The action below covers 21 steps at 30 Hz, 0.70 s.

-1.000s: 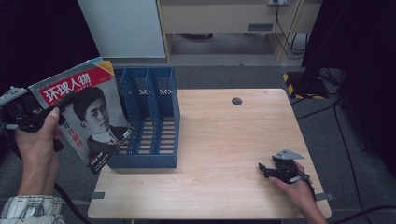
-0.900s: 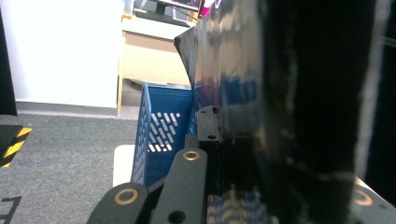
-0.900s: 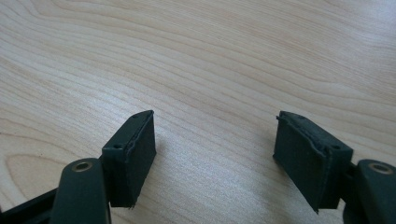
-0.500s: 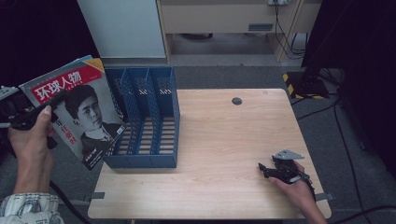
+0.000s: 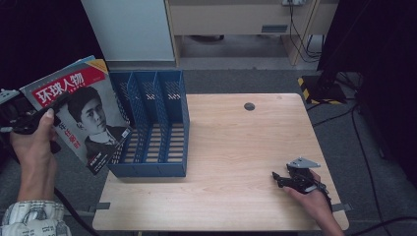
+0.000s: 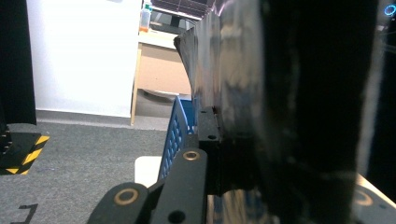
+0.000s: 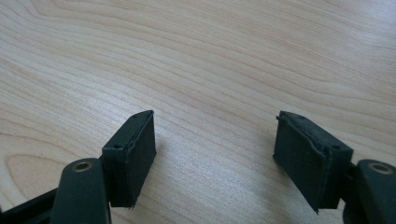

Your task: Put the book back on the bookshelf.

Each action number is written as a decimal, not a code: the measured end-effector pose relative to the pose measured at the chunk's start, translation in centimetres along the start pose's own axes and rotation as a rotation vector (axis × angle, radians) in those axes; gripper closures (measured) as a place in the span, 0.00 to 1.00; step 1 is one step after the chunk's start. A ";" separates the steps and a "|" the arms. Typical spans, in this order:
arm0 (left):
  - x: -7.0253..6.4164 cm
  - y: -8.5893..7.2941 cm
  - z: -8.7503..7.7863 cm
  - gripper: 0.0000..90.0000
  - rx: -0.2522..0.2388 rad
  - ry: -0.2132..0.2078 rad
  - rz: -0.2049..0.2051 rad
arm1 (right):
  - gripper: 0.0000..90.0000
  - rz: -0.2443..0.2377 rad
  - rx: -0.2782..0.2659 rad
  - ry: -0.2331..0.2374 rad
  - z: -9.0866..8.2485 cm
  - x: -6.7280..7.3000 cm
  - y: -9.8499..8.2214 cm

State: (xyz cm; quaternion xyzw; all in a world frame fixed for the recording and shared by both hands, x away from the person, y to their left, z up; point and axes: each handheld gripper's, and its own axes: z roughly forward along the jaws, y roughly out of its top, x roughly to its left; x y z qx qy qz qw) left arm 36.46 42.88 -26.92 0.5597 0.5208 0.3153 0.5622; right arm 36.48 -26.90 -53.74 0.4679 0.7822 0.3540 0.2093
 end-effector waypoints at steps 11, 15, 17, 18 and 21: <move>-0.6 -0.3 1.5 0.96 -0.003 -0.009 0.023 | 0.33 0.000 0.000 0.000 0.0 0.0 0.0; -0.7 -0.3 2.0 0.96 -0.002 -0.014 0.020 | 0.33 0.000 0.000 0.000 0.0 0.0 0.0; -0.8 -0.4 2.3 0.96 -0.001 -0.011 0.028 | 0.33 0.000 0.000 0.000 0.0 0.0 0.0; -0.8 -0.4 2.4 0.96 -0.004 -0.012 0.029 | 0.33 0.000 0.000 0.000 0.0 0.0 0.0; -0.6 -0.6 2.9 0.96 -0.013 -0.011 0.017 | 0.33 0.000 0.000 0.000 0.0 0.0 0.0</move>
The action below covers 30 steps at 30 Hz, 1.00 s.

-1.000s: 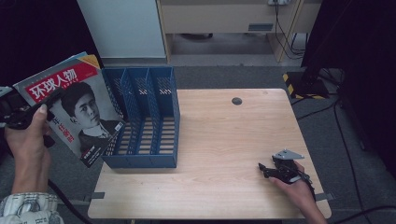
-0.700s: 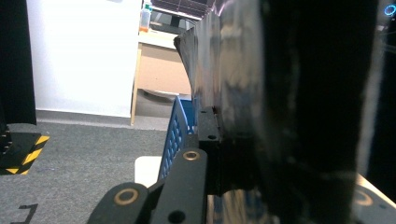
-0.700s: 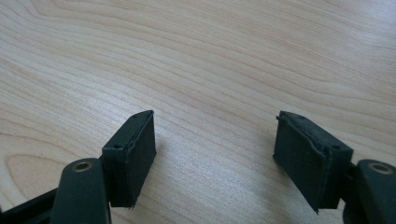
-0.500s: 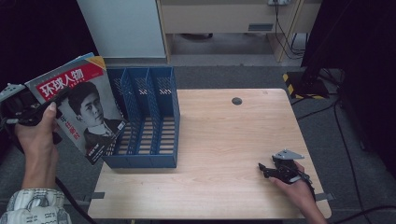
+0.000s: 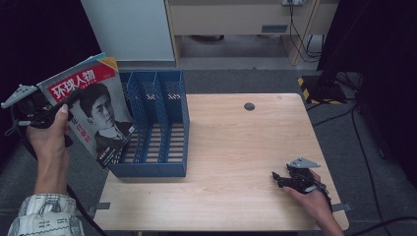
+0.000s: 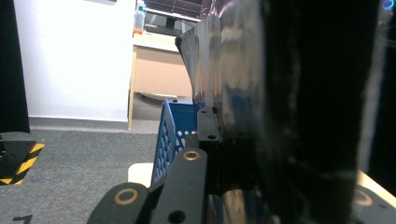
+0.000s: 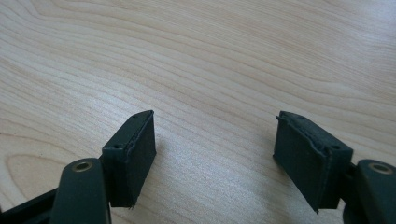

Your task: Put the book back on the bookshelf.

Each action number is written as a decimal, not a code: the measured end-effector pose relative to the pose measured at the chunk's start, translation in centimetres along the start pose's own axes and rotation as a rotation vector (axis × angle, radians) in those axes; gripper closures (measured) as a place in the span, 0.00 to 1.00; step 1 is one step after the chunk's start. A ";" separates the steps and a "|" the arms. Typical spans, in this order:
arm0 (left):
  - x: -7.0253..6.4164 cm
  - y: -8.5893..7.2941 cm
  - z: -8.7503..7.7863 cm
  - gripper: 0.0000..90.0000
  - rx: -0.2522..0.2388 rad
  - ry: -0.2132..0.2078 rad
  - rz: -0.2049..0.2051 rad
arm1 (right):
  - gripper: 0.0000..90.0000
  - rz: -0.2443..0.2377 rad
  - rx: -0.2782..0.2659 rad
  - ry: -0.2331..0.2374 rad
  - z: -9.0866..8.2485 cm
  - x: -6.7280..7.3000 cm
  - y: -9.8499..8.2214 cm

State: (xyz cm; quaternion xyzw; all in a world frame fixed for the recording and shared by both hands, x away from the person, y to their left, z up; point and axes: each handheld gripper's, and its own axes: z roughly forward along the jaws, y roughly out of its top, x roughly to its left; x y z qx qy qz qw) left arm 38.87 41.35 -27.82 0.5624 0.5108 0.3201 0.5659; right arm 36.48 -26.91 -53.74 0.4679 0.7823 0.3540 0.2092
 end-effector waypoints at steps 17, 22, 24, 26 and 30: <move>-0.3 -0.1 2.0 0.96 -0.038 0.008 0.038 | 0.33 0.000 0.000 0.001 0.0 0.0 0.0; -0.4 -0.3 2.7 0.96 -0.048 0.000 0.042 | 0.33 0.001 0.001 0.001 0.0 0.0 0.0; -0.5 -0.4 2.9 0.96 -0.045 -0.002 0.045 | 0.33 0.001 0.001 0.001 0.0 0.0 0.0; -0.5 -0.6 3.1 0.96 -0.038 -0.003 0.050 | 0.33 0.000 0.000 0.001 0.0 0.0 0.0; -0.6 -0.8 3.4 0.96 -0.036 -0.007 0.054 | 0.33 0.000 0.001 0.001 0.0 0.0 0.0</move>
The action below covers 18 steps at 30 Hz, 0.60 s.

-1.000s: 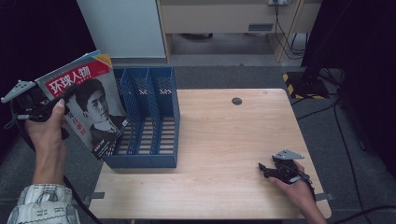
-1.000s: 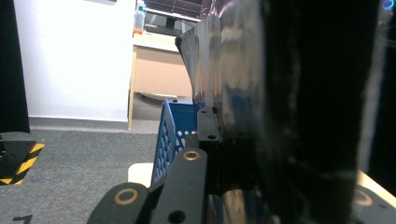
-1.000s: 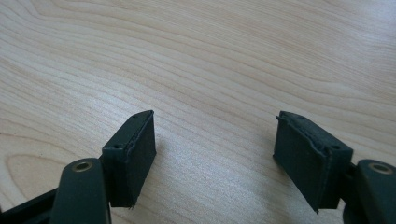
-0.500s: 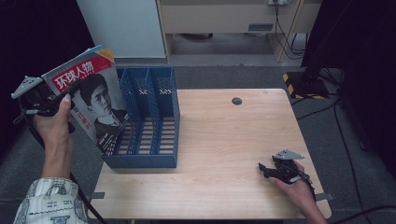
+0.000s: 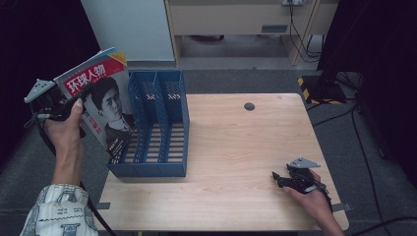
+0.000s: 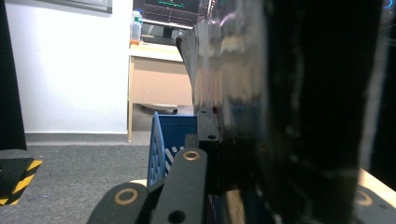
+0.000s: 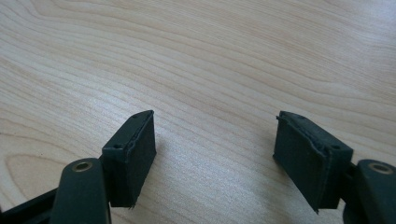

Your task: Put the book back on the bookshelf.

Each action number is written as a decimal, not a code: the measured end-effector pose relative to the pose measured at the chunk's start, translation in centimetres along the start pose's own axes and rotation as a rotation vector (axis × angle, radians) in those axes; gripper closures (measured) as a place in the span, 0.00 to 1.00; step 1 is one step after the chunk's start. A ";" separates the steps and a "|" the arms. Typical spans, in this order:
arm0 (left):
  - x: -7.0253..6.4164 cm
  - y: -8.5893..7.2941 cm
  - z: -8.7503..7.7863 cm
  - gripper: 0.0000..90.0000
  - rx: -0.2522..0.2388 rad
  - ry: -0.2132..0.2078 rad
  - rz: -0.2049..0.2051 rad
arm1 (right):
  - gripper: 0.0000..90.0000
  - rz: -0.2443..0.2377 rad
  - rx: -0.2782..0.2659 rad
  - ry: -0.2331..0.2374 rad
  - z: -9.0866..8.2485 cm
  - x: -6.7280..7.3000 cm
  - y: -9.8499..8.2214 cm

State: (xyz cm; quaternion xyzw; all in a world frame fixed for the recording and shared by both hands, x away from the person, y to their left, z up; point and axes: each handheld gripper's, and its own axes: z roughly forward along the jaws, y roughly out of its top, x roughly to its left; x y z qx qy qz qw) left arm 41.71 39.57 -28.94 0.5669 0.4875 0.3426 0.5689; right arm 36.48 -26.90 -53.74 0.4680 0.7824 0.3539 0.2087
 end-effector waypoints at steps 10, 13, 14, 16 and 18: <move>-0.4 -0.6 0.4 0.96 -0.012 -0.007 0.013 | 0.33 0.000 -0.001 0.000 0.0 0.0 0.0; -0.6 -0.7 0.3 0.96 -0.019 -0.011 0.015 | 0.33 -0.001 -0.001 -0.001 0.0 0.0 0.0; -0.6 -0.7 0.3 0.96 -0.021 -0.011 0.015 | 0.33 0.000 -0.001 0.000 0.0 0.0 0.0; -0.5 -0.8 0.2 0.96 -0.024 -0.010 0.014 | 0.33 0.000 -0.001 -0.001 0.0 0.0 0.0; -0.5 -0.9 0.1 0.96 -0.027 -0.005 0.015 | 0.33 0.001 -0.001 -0.003 0.0 0.0 0.0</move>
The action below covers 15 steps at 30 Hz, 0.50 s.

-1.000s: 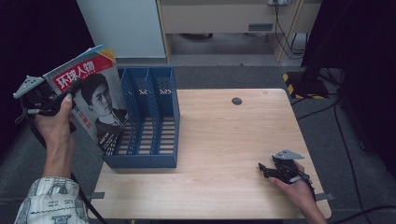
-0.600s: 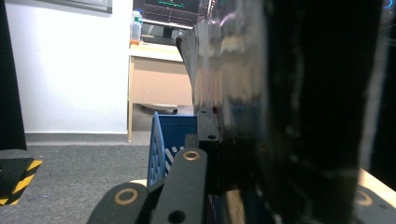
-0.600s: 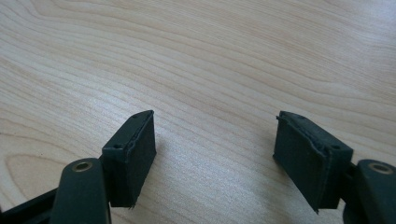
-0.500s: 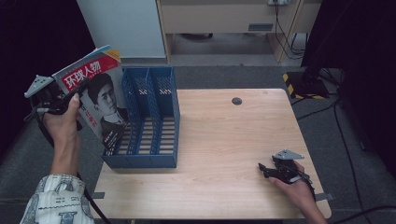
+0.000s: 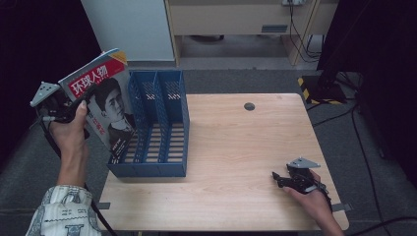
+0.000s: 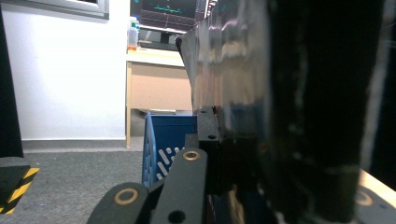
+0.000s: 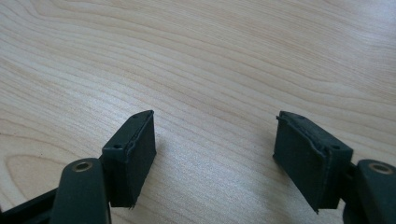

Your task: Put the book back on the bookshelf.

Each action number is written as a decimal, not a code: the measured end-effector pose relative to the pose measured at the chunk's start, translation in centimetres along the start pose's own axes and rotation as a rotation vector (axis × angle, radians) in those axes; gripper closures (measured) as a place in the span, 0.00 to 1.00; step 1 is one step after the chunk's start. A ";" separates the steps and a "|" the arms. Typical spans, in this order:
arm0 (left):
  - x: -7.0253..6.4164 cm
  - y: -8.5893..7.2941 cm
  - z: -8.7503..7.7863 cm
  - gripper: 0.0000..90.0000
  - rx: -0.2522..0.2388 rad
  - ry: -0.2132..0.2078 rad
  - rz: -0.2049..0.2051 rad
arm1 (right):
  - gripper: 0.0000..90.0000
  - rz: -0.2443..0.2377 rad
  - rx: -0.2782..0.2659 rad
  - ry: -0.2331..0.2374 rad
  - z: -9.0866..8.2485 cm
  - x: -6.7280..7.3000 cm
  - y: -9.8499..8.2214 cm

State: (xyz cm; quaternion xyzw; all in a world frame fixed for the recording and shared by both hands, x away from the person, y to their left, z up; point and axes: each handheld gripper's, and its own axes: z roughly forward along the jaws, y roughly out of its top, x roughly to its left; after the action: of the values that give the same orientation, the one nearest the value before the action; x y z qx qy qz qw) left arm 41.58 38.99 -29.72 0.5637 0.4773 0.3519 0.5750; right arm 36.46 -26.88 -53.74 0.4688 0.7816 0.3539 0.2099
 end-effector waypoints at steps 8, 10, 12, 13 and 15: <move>0.4 -0.6 -0.5 0.96 -0.025 -0.002 -0.018 | 0.33 0.000 0.001 0.001 0.0 0.0 0.0; 0.5 -0.7 -0.6 0.96 -0.027 0.000 -0.021 | 0.33 -0.001 0.000 0.000 0.0 0.0 0.0; 0.5 -0.7 -0.6 0.96 -0.029 0.001 -0.021 | 0.33 0.000 0.001 0.001 0.0 0.0 0.0; 0.5 -0.8 -0.6 0.96 -0.031 0.000 -0.023 | 0.33 0.001 0.001 0.000 0.0 0.0 0.0; 0.4 -0.9 -0.7 0.96 -0.036 -0.005 -0.021 | 0.33 0.002 0.001 0.000 0.0 0.0 0.0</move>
State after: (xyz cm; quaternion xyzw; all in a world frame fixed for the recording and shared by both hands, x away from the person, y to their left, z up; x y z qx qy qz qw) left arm 40.94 39.47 -30.57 0.5491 0.4755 0.3529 0.5898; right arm 36.44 -26.87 -53.74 0.4698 0.7812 0.3539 0.2092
